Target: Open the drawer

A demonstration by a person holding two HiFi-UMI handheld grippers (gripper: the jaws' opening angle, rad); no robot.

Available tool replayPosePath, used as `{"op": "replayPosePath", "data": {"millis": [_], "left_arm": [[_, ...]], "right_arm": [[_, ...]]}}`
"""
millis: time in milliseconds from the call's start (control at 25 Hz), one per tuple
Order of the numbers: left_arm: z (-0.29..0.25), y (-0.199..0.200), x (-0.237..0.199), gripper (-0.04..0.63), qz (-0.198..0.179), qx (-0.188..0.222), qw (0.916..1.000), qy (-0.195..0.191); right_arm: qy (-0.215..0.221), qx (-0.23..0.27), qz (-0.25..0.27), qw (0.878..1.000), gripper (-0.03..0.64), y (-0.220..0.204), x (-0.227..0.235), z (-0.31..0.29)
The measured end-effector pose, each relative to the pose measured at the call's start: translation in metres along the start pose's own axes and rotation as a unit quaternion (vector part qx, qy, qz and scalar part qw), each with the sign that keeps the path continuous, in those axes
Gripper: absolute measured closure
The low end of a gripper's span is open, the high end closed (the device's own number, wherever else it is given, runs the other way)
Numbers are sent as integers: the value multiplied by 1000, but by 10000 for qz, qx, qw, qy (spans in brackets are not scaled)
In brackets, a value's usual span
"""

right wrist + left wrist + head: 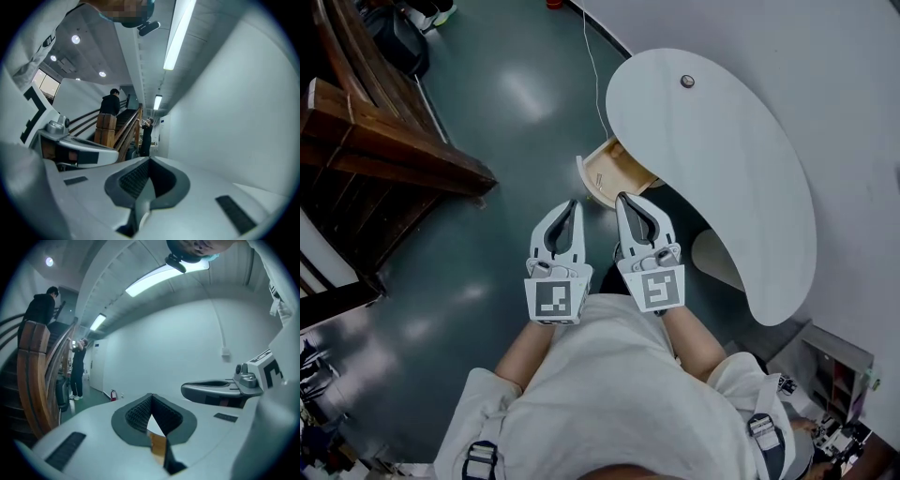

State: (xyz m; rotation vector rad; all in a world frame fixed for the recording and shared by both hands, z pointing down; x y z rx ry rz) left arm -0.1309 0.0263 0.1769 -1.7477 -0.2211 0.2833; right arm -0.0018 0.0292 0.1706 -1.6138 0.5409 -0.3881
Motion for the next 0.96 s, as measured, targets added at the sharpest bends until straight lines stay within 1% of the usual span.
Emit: {"op": "replayPosePath", "data": {"millis": [240, 520, 680, 840, 960], "left_arm": [[2, 2, 6, 591, -52, 113, 9999, -80], [5, -4, 15, 591, -139, 22, 9998, -151], [7, -4, 21, 591, -168, 79, 9997, -133], [9, -4, 28, 591, -196, -92, 9996, -191], [10, -7, 32, 591, -174, -159, 9995, -222]], "right_arm": [[-92, -17, 47, 9999, 606, 4, -2, 17], [-145, -69, 126, 9998, 606, 2, 5, 28], [-176, -101, 106, 9997, 606, 2, 7, 36], [-85, -169, 220, 9996, 606, 0, 7, 45], [-61, -198, 211, 9996, 606, -4, 9, 52]]}}
Point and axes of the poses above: the fingertips, and each gripper's own axes: z backward along the fingers, x to its right, y out of its top, the point moved 6 cm from there along z, backward along the fingers, and after that the axes turned 9 degrees about y, right-handed, at the moved point
